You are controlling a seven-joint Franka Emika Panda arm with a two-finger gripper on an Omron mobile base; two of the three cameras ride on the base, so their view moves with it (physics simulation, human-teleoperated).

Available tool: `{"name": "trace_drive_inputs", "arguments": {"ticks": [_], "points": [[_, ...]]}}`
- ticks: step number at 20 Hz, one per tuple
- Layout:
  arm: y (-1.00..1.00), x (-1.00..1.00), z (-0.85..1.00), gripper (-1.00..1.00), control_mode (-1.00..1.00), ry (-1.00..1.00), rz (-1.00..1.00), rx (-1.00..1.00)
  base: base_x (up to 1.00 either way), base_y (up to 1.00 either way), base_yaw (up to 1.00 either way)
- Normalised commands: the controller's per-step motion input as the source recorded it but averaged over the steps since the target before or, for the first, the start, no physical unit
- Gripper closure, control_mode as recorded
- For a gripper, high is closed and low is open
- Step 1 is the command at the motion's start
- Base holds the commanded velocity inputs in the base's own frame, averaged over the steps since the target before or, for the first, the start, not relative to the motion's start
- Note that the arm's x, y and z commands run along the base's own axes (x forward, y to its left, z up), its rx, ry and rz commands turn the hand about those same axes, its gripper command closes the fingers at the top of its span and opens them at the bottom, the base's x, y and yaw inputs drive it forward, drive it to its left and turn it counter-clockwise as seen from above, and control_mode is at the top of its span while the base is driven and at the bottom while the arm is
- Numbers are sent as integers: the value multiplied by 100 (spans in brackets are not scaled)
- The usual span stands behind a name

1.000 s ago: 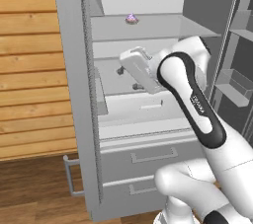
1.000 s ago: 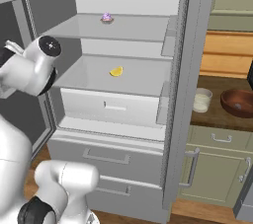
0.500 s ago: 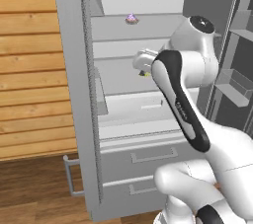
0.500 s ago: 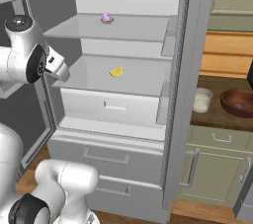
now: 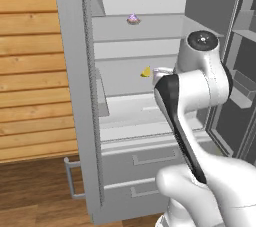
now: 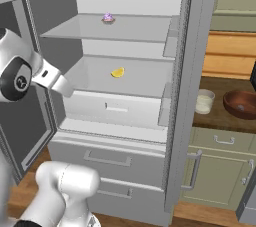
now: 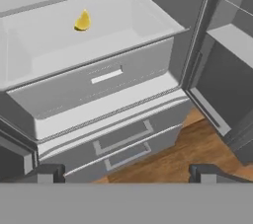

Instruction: Grab a lemon wedge from the fridge and one ice cube from the ice bowl, and put them in the glass of lemonade.

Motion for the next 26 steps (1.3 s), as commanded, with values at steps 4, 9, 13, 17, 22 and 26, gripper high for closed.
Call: {"name": "trace_drive_inputs", "arguments": {"ticks": [4, 9, 13, 17, 22, 26], "points": [[-41, -58, -2, -100, -100, -1, 9, 0, 0, 0, 0], [-18, -46, 23, -100, -100, 5, 2, -17, 0, 0, 0], [0, 38, -6, -100, -100, -1, -10, 0, 0, 0, 0], [-12, -1, -25, -100, -100, -3, 0, 0, 0, 0, 0], [-21, -42, -39, -100, -100, 0, 6, 0, 0, 0, 0], [0, -16, -29, -100, -100, 0, 8, 0, 0, 0, 0]]}}
